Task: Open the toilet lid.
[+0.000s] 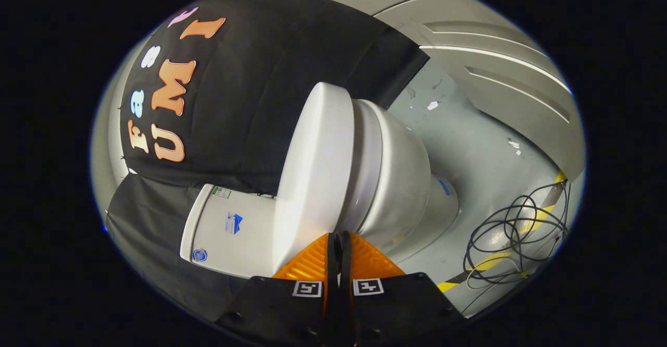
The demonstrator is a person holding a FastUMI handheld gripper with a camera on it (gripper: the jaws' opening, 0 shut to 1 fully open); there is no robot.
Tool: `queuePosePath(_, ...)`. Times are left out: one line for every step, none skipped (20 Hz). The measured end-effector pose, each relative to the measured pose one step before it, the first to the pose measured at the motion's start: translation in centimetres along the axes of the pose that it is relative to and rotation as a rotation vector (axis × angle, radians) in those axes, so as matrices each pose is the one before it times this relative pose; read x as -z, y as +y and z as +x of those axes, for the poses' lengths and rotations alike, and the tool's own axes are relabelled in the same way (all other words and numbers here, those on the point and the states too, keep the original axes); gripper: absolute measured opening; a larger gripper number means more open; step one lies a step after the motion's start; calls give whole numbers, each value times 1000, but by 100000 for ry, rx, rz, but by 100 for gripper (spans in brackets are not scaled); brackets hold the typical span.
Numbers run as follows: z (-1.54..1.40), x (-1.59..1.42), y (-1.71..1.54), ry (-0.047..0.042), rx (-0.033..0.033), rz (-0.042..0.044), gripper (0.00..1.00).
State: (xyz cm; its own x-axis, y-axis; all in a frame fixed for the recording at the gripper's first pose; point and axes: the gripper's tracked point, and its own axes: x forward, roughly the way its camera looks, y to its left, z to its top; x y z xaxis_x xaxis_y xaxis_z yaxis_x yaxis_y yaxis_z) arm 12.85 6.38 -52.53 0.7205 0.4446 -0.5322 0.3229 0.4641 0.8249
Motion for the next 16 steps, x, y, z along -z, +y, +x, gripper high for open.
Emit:
queuePosePath(10,8,13,1,185,-307,8)
queuePosePath(4,-17,63,56,34,-18,8)
queuePosePath(59,102,31,151,-17,78,8)
queuePosePath(-19,-43,17,-154,71,-96,8)
queuePosePath(56,-37,4,-184,141,-250,8)
queuePosePath(-53,-11,3,-10,110,-435,8)
queuePosePath(119,-40,25,-269,152,-250,8)
queuePosePath(-90,59,116,-156,378,-720,8)
queuePosePath(-3,-49,105,-297,998,-1841,8)
queuePosePath(12,6,183,-185,1352,-2386,8)
queuePosePath(8,28,143,-27,1301,-2333,8)
queuePosePath(-162,208,111,132,870,-1419,8)
queuePosePath(-91,-190,218,-405,178,161,8)
queuePosePath(-138,-12,331,-141,-15,479,8)
queuePosePath(-103,-108,167,-1151,228,-406,8)
queuePosePath(57,-4,146,-161,435,-1840,8)
